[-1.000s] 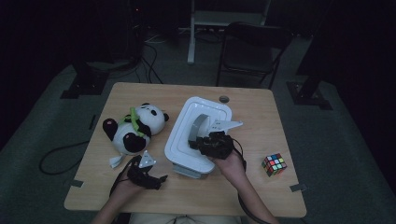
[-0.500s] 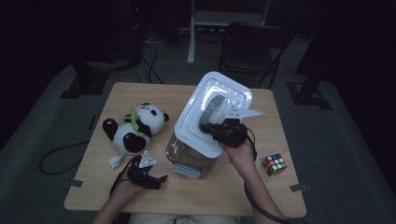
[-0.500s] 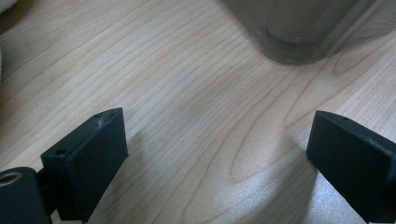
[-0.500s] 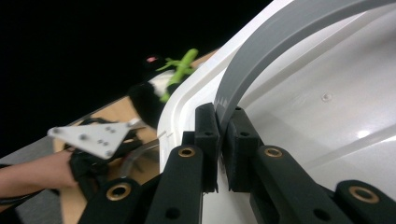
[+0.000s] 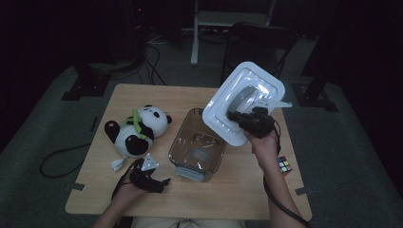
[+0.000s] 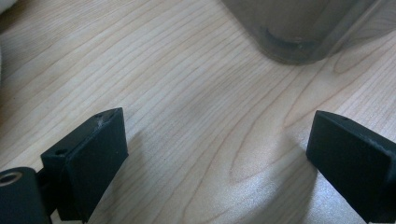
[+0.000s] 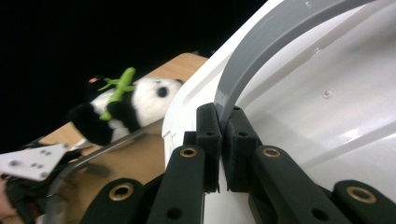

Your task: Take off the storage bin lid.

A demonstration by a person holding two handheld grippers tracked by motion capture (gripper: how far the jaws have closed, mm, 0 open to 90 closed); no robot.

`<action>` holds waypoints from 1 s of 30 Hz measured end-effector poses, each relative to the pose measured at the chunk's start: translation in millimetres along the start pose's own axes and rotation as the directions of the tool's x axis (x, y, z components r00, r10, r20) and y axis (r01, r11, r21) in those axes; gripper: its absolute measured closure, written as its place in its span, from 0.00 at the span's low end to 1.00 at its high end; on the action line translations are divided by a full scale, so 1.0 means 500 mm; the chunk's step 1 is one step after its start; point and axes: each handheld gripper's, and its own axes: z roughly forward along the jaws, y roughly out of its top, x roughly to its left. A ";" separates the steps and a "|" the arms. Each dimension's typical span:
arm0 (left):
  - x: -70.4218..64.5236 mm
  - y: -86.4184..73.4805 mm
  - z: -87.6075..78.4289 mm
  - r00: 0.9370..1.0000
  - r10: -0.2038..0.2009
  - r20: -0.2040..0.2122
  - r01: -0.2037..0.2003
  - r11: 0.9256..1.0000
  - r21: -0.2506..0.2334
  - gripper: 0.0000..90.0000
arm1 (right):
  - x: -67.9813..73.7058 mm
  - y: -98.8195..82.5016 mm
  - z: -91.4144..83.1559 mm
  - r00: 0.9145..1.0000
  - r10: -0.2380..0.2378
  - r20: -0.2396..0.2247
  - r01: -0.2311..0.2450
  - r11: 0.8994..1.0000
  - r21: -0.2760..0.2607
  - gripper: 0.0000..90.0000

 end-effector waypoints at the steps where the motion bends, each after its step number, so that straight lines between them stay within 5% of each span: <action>1: 0.000 0.000 0.000 1.000 0.000 0.000 0.000 1.000 0.000 0.07 | -0.008 0.000 -0.005 1.000 0.009 0.012 -0.009 1.000 -0.005 0.96; 10: 0.000 0.000 0.000 1.000 0.002 0.000 -0.002 1.000 0.001 0.07 | -0.080 -0.003 -0.039 0.993 0.074 0.098 -0.072 0.997 -0.023 0.96; 15: 0.001 0.000 0.000 1.000 0.003 0.001 -0.003 1.000 0.002 0.07 | -0.129 -0.023 -0.049 0.979 0.130 0.158 -0.127 0.992 -0.026 0.96; 25: 0.000 0.000 0.000 1.000 -0.001 0.001 0.001 1.000 0.000 0.07 | -0.192 -0.065 -0.020 0.951 0.209 0.229 -0.210 0.978 -0.018 0.96; 30: 0.000 0.000 0.000 1.000 0.000 0.001 0.000 1.000 0.000 0.07 | -0.203 -0.082 0.006 0.945 0.229 0.234 -0.236 0.972 -0.002 0.96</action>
